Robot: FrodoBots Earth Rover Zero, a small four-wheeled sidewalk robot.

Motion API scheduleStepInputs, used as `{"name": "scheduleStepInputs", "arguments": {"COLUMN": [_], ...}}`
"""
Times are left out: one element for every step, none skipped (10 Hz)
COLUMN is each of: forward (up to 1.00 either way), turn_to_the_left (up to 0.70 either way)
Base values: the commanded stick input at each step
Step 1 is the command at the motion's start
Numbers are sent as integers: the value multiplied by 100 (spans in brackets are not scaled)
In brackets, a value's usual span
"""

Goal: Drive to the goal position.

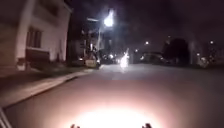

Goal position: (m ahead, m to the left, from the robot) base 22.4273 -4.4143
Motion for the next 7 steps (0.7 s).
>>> {"name": "scheduleStepInputs", "arguments": {"forward": [70,70,70,70,70,70,70], "turn_to_the_left": [-27,-35,-31,-2,0,0,0]}}
